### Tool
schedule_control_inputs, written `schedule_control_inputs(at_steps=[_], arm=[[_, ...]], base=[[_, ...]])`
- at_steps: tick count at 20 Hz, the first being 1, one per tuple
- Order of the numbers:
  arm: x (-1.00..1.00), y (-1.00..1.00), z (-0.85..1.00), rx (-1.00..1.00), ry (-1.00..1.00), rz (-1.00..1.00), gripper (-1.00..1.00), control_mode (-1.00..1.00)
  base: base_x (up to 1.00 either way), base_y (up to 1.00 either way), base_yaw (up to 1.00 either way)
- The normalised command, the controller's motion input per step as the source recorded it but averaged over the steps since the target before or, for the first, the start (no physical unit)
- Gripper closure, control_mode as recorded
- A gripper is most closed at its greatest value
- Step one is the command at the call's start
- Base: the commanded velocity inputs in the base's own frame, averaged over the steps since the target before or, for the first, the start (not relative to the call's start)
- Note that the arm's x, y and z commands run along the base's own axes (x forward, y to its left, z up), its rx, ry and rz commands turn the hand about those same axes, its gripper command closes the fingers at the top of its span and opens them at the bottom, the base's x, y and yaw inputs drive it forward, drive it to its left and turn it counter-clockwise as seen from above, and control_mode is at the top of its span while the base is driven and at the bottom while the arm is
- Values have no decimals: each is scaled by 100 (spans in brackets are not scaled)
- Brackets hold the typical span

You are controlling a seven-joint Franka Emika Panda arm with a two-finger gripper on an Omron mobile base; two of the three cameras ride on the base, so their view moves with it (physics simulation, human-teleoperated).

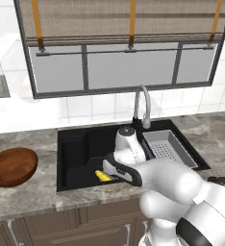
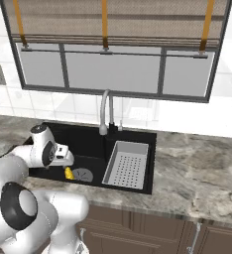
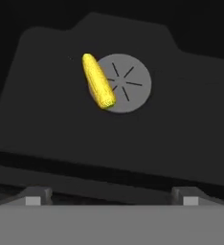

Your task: Pick the corn from the sink and place it in the bowl. Then pick the bowl and place it in the microwave. Then close the microwave door and press the start button.

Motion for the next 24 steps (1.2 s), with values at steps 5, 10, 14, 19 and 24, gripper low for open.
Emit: schedule_control_inputs(at_steps=[5, 10, 14, 19, 24], arm=[[70, 40, -35, -6, 19, 2, -100, -100], [68, 20, -42, 0, 19, 3, -100, -100], [57, 2, -54, 0, 11, 4, -100, -100], [49, 12, -70, -2, 2, 2, -100, -100], [54, 11, -65, -2, 0, 1, -100, -100]], base=[[0, 0, 0], [0, 0, 0], [0, 0, 0], [0, 0, 0], [0, 0, 0]])
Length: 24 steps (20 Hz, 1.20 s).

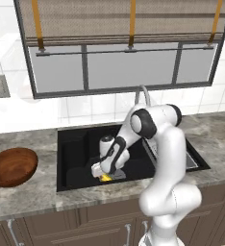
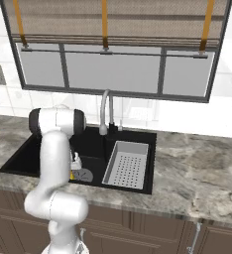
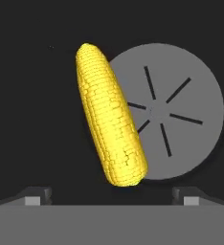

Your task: Pick the corn from the sink and place it in the bowl. Then pick the bowl and place it in the microwave. Then close the microwave door and press the start button.

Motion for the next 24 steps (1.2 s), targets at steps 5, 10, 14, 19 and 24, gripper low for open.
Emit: schedule_control_inputs(at_steps=[5, 10, 14, 19, 24], arm=[[74, 7, -46, -1, 0, 0, -100, -100], [64, 10, -40, 0, 0, 0, -100, -100], [60, 23, -28, 0, 0, -6, -100, -100], [10, 5, -9, 0, 1, -1, 100, -100], [-19, 0, 29, 0, 0, 0, 100, -100]], base=[[0, 0, 0], [0, 0, 0], [0, 0, 0], [0, 0, 0], [0, 0, 0]])
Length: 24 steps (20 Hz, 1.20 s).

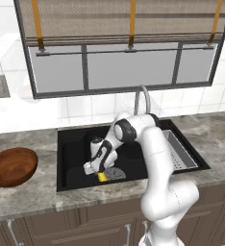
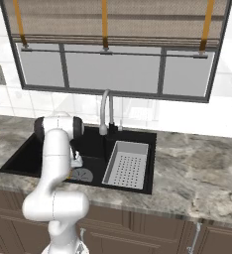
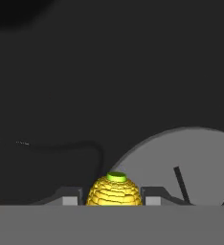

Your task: Pick the corn from the sink and place it in the bowl. Then pick the bowl and place it in the microwave. Then close the microwave door and press the start button.

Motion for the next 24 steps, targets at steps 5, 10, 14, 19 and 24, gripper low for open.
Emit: schedule_control_inputs(at_steps=[5, 10, 14, 19, 24], arm=[[-48, 25, 100, 0, -7, 16, 100, -100], [-33, 55, 100, 0, -15, 22, 100, -100], [0, 66, 100, -1, -22, 29, 100, -100], [0, 84, 100, -8, -27, 33, 100, -100], [-23, 86, 100, -3, -22, 28, 100, -100]], base=[[0, 0, 0], [0, 0, 0], [0, 0, 0], [0, 0, 0], [0, 0, 0]])
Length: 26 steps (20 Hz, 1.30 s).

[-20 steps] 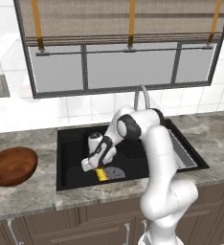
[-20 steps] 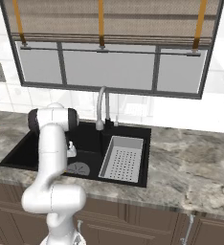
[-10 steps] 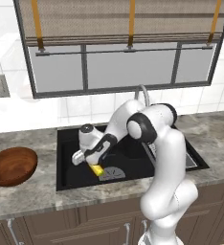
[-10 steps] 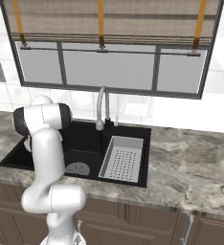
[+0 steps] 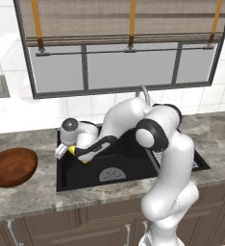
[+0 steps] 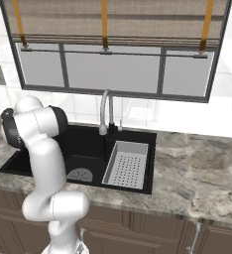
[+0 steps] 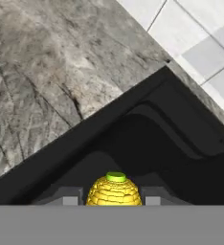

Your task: Pick the corn from the sink and place it in the bowl. Then pick the bowl and place it in the microwave. Then close the microwave door and press the start button.

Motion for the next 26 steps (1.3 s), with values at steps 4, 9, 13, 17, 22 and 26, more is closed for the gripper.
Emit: schedule_control_inputs(at_steps=[4, 9, 13, 17, 22, 26], arm=[[-30, 62, 100, 0, -13, 21, 100, -100], [-16, 69, 99, 2, -5, 19, 100, -100], [-6, 100, 63, 1, 0, 28, 100, -100], [-17, 100, 24, 0, -4, 33, 100, -100], [-32, 77, -20, 0, -3, 28, 100, -100], [-58, 37, -30, 0, -3, 22, 100, -100]], base=[[0, 0, 0], [0, 0, 0], [0, 0, 0], [0, 0, 0], [0, 0, 0], [0, 0, 0]])
